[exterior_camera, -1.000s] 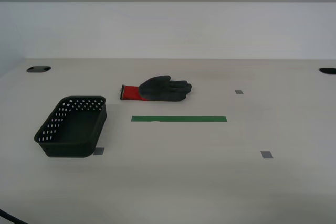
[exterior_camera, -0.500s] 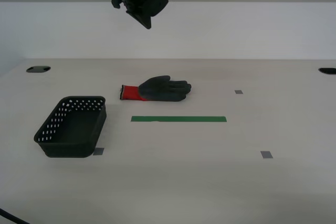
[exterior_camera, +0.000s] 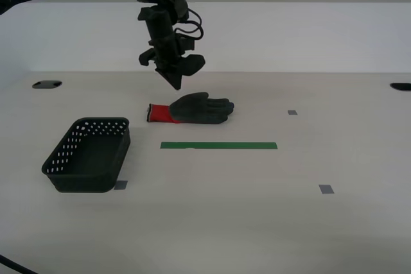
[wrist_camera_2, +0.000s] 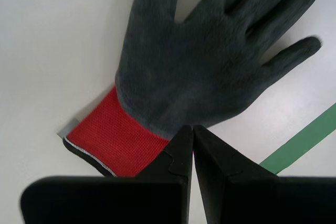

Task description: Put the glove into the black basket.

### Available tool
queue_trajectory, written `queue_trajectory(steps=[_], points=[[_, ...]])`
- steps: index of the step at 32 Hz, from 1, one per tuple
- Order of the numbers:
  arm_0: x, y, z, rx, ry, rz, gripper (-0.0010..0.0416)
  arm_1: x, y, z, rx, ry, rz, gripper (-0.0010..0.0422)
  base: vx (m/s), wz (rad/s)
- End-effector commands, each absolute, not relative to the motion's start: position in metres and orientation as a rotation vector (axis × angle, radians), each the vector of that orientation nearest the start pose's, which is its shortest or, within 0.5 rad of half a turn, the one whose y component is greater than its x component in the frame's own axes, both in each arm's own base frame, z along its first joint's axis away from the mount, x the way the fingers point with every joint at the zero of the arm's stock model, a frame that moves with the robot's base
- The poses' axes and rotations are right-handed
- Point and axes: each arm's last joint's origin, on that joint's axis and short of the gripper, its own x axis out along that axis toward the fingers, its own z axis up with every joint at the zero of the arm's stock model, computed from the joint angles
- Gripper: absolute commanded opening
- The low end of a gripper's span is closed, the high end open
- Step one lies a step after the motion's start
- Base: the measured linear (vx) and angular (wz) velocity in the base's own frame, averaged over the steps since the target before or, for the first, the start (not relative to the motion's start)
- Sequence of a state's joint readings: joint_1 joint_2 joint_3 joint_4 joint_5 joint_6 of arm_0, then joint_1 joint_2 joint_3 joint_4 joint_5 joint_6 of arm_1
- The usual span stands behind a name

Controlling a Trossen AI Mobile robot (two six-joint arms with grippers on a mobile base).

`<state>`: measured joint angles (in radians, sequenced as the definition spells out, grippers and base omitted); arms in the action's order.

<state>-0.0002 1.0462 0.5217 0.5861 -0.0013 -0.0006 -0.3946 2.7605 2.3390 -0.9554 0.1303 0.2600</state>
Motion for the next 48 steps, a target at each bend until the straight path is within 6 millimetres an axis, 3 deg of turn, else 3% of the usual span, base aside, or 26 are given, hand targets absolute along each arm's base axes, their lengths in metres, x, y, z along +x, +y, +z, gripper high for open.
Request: queue_trajectory(steps=[1,7,8,17,28,35,40,48], points=[[0.226,0.000,0.268,0.000,-0.066,-0.002,0.0001,0.490,-0.207,0.053,0.423,1.321,-0.583,0.0000,0.000,0.000],[0.226,0.000,0.268,-0.001,-0.063,-0.002,0.0001,0.499,-0.199,0.055,0.502,1.266,-0.456,0.0000,0.000,0.000],[0.226,0.000,0.268,0.000,-0.062,-0.002,0.0000,0.500,-0.186,0.053,0.471,1.309,-0.394,0.0010,0.000,0.000],[0.226,0.000,0.267,0.000,-0.059,-0.002,0.0001,0.504,-0.143,0.040,0.366,1.411,-0.274,0.0118,0.000,0.000],[0.226,0.000,0.267,0.000,-0.059,-0.002,0.0001,0.498,-0.141,0.035,0.266,1.474,-0.241,0.0186,0.000,0.000],[0.226,0.000,0.267,0.000,-0.059,-0.002,0.0001,0.488,-0.140,0.016,0.226,1.523,-0.237,0.0190,0.000,0.000],[0.226,0.000,0.267,0.000,-0.059,-0.002,0.0001,0.481,-0.152,0.000,0.132,1.506,-0.294,0.0190,0.000,0.000],[0.226,0.000,0.267,0.000,-0.059,-0.002,0.0001,0.483,-0.160,0.001,0.139,1.464,-0.290,0.0190,0.000,0.000]])
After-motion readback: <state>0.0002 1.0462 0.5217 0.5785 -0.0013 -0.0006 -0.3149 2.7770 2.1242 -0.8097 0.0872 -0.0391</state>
